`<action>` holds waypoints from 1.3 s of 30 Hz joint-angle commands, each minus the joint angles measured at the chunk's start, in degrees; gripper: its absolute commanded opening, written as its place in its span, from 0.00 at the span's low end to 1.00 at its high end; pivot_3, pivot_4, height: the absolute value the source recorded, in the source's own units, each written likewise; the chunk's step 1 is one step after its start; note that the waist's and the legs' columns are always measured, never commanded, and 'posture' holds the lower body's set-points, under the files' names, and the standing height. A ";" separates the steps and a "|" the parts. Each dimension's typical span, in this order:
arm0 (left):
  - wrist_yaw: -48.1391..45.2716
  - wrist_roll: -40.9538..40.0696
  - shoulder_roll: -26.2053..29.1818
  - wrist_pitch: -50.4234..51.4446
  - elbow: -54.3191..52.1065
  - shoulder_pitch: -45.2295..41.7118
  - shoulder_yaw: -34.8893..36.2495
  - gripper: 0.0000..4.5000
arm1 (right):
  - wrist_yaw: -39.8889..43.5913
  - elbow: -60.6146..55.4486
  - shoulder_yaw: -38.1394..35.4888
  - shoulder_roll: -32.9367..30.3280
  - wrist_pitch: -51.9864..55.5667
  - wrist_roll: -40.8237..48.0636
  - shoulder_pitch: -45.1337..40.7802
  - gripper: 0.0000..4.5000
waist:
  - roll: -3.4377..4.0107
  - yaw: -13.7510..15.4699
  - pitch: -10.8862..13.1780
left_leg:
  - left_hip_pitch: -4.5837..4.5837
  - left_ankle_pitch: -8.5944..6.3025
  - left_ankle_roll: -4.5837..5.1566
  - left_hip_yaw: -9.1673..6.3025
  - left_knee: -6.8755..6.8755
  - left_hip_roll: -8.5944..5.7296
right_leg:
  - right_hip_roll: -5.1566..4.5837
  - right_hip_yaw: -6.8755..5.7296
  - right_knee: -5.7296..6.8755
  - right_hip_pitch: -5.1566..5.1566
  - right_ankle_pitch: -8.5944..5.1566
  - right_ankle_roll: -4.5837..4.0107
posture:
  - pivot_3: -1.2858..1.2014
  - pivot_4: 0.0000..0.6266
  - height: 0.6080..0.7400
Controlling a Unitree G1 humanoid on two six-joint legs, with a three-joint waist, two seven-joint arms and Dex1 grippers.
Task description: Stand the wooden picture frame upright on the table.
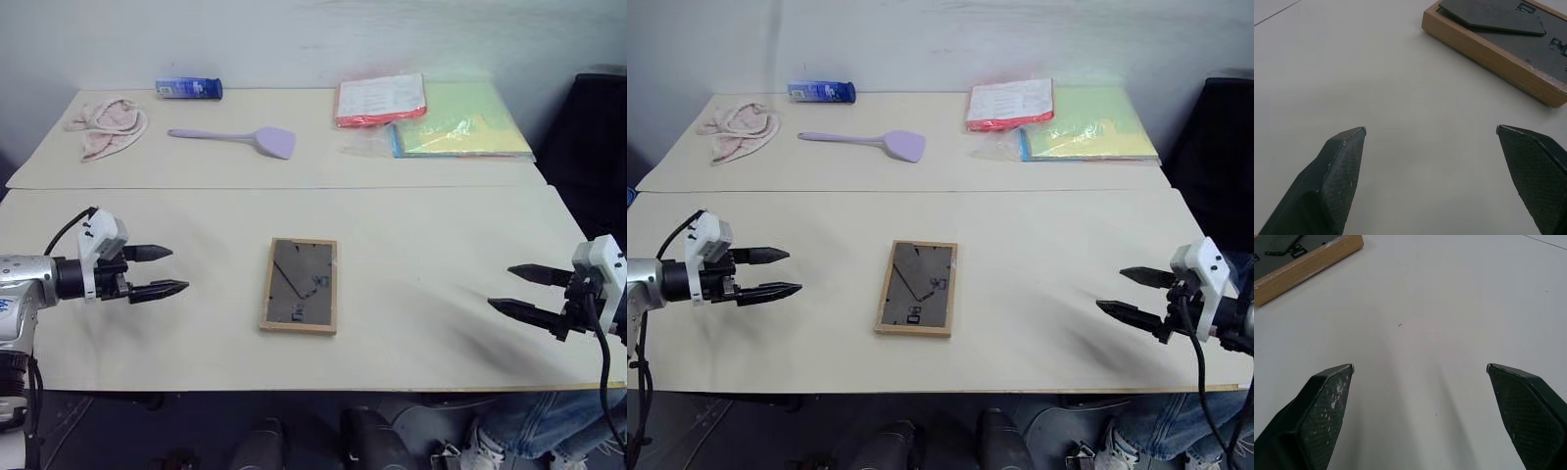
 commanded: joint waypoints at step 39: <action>4.20 16.85 -19.73 5.67 2.69 -19.19 -24.10 0.01 | -1.60 -2.46 40.81 16.61 -7.99 -26.49 -29.84 0.00 | -0.09 0.10 0.14 | -0.30 0.23 -0.32 0.03 0.76 -0.08 | 0.10 0.01 0.35 -0.15 0.09 0.16 | 0.52 0.24 1.00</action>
